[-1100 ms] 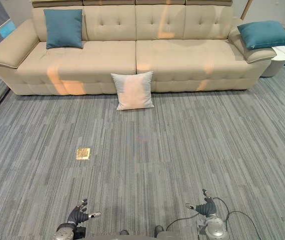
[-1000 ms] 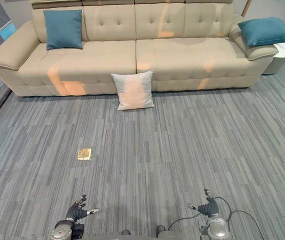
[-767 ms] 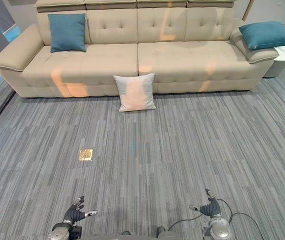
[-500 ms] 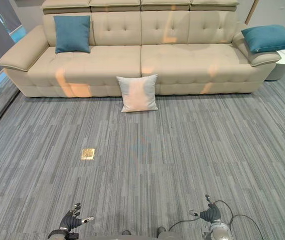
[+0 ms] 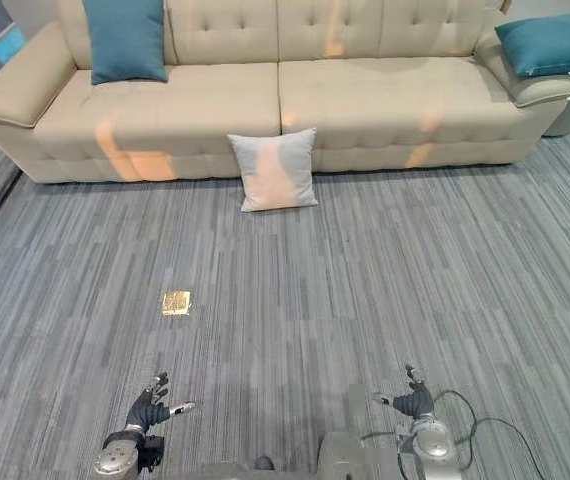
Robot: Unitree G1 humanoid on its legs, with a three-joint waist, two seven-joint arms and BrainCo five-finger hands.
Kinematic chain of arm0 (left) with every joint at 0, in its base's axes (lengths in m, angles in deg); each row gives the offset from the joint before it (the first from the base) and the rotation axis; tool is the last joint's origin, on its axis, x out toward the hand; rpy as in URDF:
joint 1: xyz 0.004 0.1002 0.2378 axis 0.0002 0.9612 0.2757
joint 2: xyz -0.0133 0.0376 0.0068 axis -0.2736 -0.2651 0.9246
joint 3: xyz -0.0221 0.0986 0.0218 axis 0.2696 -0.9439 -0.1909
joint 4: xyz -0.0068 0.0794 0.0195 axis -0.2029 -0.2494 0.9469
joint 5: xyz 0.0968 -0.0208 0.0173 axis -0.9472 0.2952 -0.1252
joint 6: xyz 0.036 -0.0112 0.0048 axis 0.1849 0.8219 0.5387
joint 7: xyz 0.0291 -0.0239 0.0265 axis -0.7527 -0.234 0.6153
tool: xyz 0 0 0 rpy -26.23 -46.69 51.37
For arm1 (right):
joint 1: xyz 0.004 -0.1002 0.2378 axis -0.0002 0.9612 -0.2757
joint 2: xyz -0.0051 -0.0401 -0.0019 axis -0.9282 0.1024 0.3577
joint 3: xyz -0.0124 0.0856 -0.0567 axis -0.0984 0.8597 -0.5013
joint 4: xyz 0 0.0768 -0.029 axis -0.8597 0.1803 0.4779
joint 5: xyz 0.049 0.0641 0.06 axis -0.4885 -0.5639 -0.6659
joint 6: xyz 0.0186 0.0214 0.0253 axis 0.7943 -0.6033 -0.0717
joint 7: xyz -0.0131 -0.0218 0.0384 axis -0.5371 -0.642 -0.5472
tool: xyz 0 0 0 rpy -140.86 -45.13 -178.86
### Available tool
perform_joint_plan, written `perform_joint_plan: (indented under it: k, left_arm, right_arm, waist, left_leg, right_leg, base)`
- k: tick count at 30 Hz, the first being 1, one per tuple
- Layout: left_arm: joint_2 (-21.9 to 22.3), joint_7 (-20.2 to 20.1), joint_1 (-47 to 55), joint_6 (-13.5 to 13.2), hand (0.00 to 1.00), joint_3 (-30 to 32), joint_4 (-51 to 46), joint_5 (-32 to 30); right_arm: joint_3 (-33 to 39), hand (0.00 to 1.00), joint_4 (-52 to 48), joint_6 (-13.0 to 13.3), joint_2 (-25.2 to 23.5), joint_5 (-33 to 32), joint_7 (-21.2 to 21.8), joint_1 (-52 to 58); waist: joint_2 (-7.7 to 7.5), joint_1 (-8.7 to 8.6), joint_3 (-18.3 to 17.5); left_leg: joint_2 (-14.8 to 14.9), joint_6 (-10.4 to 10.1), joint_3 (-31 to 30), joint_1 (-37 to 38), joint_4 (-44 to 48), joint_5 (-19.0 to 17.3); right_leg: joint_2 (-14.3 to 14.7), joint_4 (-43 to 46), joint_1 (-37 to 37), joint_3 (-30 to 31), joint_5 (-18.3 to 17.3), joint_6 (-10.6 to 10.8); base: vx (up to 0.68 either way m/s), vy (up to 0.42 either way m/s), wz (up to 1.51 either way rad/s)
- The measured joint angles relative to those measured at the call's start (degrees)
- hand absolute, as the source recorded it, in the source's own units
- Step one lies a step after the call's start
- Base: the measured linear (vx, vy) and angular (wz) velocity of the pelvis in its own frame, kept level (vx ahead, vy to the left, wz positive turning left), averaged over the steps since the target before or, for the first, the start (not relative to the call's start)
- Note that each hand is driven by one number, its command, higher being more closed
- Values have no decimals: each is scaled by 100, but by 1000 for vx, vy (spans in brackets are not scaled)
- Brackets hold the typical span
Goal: Pick up cushions and gather them together orderly.
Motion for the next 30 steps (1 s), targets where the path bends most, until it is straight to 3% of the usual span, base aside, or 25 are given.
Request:
perform_joint_plan:
  k: [2, 4, 5, 6, 7, 8, 9, 10, 12, 13, 15, 16, 17, 18, 19, 20, 21, 22, 23, 24, 25, 26, 28, 29, 30]
  left_arm:
    - [9, 0, -195, -3, 0, -9, 3, 50]
    - [-2, 8, -250, -9, 0, -18, 34, 55]
    - [8, 8, -229, -9, 0, -19, 79, 54]
    - [123, 8, -228, -6, 0, -12, 231, 54]
    - [128, -4, -226, -8, 0, -12, 239, 53]
    - [146, -7, -266, -8, 0, -12, 249, 54]
    - [245, -9, -244, -7, 0, 17, 280, 54]
    - [305, -21, -216, -13, 0, 18, 284, 55]
    - [375, -30, -195, -12, 0, 16, 235, 57]
    - [427, -33, -200, -17, 0, 15, 188, 57]
    - [478, -37, -191, -16, 0, 12, 169, 61]
    - [496, -39, -156, -12, 0, 12, 180, 61]
    - [531, -40, -126, -11, 0, 11, 185, 61]
    - [557, -37, -78, -11, 0, 11, 192, 63]
    - [577, -37, 26, -12, 0, 10, 208, 64]
    - [549, -23, 144, -19, 0, 29, 348, 116]
    - [508, 4, 139, -12, 0, 96, 391, 165]
    - [450, 1, 122, -14, 0, 116, 395, 166]
    - [446, -3, 115, -16, 0, 166, 422, 170]
    - [476, -12, 104, -13, 0, 181, 499, 193]
    - [461, -4, 99, -12, 0, 178, 527, 193]
    - [396, 3, 103, 7, 0, 126, 595, 191]
    - [322, 27, 130, 7, 0, 3, 623, 193]
    - [302, 56, 85, 1, 0, 5, 619, 198]
    - [292, 77, 45, 1, 0, 5, 619, 202]
  right_arm:
    - [-1, 0, -4, -1, 19, 1, 2, -89]
    - [-5, 0, -45, 3, 16, 6, 3, -41]
    - [2, 0, -64, 2, 25, 6, 0, -19]
    - [11, 0, -82, -17, 97, 7, 2, 19]
    - [10, 0, -105, -20, 87, 7, 4, -39]
    - [-2, 0, -232, -15, 83, 7, 10, -77]
    - [-16, 0, -313, -5, 119, 2, 9, -99]
    - [-116, 0, -349, -4, 128, -80, -9, -92]
    - [-185, 0, -639, 28, 60, -229, -22, 1]
    - [-193, 0, -805, 77, 45, -337, -27, 38]
    - [-196, 0, -827, 99, 36, -380, -37, -29]
    - [-180, 0, -834, 105, -7, -381, -45, -52]
    - [-167, 0, -829, 119, -18, -382, -55, -56]
    - [-166, 0, -816, 124, -7, -382, -59, -51]
    - [-164, 0, -776, 127, 5, -382, -70, -34]
    - [-197, 0, -605, 120, -39, -379, -116, -52]
    - [-217, 0, -581, 120, -123, -373, -116, 6]
    - [-214, 0, -587, 125, -117, -370, -115, 30]
    - [-208, 0, -584, 124, -96, -367, -117, 20]
    - [-226, 0, -571, 123, -104, -347, -110, 18]
    - [-244, 0, -569, 123, -122, -324, -108, 7]
    - [-359, 0, -547, 122, -126, -315, -106, -26]
    - [-616, 0, -489, 122, -120, -308, -85, -28]
    - [-759, 0, -479, 124, -116, -300, -31, -44]
    - [-803, 0, -479, 130, -114, -297, -2, -74]
  waist:
    - [79, -70, 178]
    - [-68, -200, 211]
    - [-119, -229, 209]
    - [-26, -238, 202]
    - [5, -234, 205]
    - [10, -226, 222]
    - [71, -204, 315]
    - [75, -196, 443]
    - [-21, -18, 468]
    - [-62, 92, 496]
    - [-11, 139, 496]
    - [-27, 195, 505]
    - [-46, 281, 510]
    - [-26, 320, 499]
    - [69, 393, 445]
    - [94, 477, 381]
    - [-130, 482, 251]
    - [-182, 420, 215]
    - [-230, 380, 210]
    - [-302, 399, 241]
    - [-329, 398, 257]
    - [-338, 314, 269]
    - [-310, 223, 266]
    - [-247, 220, 263]
    - [-207, 204, 264]
  left_leg:
    - [184, -124, -98, 207, -176, -25]
    - [267, -539, -161, 477, -226, -155]
    - [270, -638, -177, 581, -205, -213]
    - [449, -759, -182, 665, 43, -275]
    - [516, -895, -132, 532, 352, -199]
    - [565, -1255, -25, 84, 1327, 106]
    - [882, -1347, 46, -676, 3391, 1271]
    - [1334, -952, 357, -1149, 4848, 1018]
    - [1588, -651, 716, -1709, 5476, 780]
    - [1648, -541, 845, -2164, 5347, 709]
    - [1608, -504, 825, -2742, 4678, 574]
    - [1379, -540, 795, -3008, 3705, 557]
    - [1059, -698, 578, -3102, 2450, 682]
    - [917, -846, 413, -3079, 1809, 815]
    - [807, -1026, 148, -3073, 978, 1036]
    - [765, -800, -14, -3014, 1028, 1805]
    - [560, -527, 55, -3092, 1387, 1515]
    - [491, -447, 64, -3132, 1569, 1340]
    - [432, -329, 194, -3077, 1855, 1014]
    - [376, -231, 412, -2766, 1954, 723]
    - [317, -180, 451, -2559, 1946, 595]
    - [260, -90, 515, -2121, 1929, 358]
    - [251, -81, 573, -1359, 1614, 202]
    - [311, -81, 606, -937, 1252, 202]
    - [358, -81, 608, -784, 1110, 202]
  right_leg:
    - [196, -811, -221, -260, 245, -85]
    - [395, -2221, -399, -89, 1181, -201]
    - [391, -2192, -417, 20, 1580, -351]
    - [431, -1699, -451, 7, 1796, -693]
    - [444, -1539, -478, -12, 1614, -780]
    - [455, -1441, -391, -9, 1355, -801]
    - [507, -1808, 324, -27, 1119, -803]
    - [639, -2238, 1187, -23, 1066, -860]
    - [641, -2684, 1957, 94, 943, -844]
    - [641, -2980, 2331, 143, 779, -733]
    - [641, -3149, 2621, 177, 638, -663]
    - [566, -3183, 2809, 243, 533, -567]
    - [453, -3190, 2958, 393, 368, -457]
    - [431, -3200, 3032, 482, 281, -383]
    - [463, -3221, 3140, 612, 131, -276]
    - [430, -3111, 3259, 876, -158, -219]
    - [211, -2870, 3209, 1084, -312, -188]
    - [125, -2626, 3147, 1168, -334, -143]
    - [7, -1844, 2867, 1415, -346, -62]
    - [-138, -598, 2459, 1665, -173, 320]
    - [-220, 101, 2220, 1748, 44, 655]
    - [-326, 1239, 1880, 1714, 126, 801]
    - [-321, 1790, 1481, 1436, -95, 388]
    - [-188, 1462, 1178, 1171, -260, 87]
    - [-92, 1177, 1026, 1056, -309, 2]
  base:
    - [454, -36, 50]
    - [660, -105, 53]
    - [671, -152, 43]
    - [545, -144, 19]
    - [662, -200, 7]
    - [808, -268, 9]
    - [1050, -325, 18]
    - [912, -261, 15]
    - [629, -120, -11]
    - [605, -46, -19]
    - [479, 26, -13]
    - [508, 100, -35]
    - [518, 127, -47]
    - [535, 197, -60]
    - [543, 269, -81]
    - [688, 316, -80]
    - [599, 256, -55]
    - [627, 237, -17]
    - [599, 253, -34]
    - [575, 257, -49]
    - [543, 213, -43]
    - [555, 166, -19]
    - [598, 114, -22]
    - [416, 40, -25]
    - [605, 14, -14]
